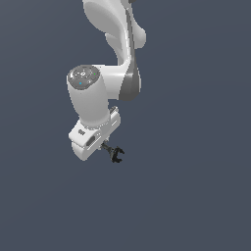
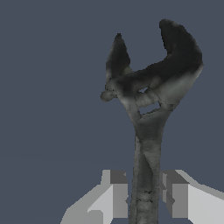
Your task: Pick up the object and move it to a goal position.
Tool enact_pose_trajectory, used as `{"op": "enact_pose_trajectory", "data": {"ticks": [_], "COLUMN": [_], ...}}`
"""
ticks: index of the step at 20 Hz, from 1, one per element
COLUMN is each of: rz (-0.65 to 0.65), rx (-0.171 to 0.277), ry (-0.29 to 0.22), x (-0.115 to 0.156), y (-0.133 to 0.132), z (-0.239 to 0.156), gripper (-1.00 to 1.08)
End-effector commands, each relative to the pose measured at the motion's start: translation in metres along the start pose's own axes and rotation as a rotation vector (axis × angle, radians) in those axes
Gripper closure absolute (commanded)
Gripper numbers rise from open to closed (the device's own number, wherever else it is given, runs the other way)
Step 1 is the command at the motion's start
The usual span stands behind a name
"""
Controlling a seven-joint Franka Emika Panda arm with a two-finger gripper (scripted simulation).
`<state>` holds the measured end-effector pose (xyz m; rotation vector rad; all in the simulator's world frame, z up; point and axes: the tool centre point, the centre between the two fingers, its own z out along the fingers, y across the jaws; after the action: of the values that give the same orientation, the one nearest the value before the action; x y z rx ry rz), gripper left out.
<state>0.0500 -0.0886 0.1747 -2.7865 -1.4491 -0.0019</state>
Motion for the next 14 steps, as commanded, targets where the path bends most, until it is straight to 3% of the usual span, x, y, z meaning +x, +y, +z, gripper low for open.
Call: {"op": "enact_pose_trajectory", "data": {"ticks": [1,14], "rz": [-0.001,0.0], "rx": [0.001,0.001], "ry": [0.001,0.001], "x": [-0.014,-0.08], "y": [0.009,0.059], "z": [-0.026,-0.152], "gripper": [1.08,1.08]}}
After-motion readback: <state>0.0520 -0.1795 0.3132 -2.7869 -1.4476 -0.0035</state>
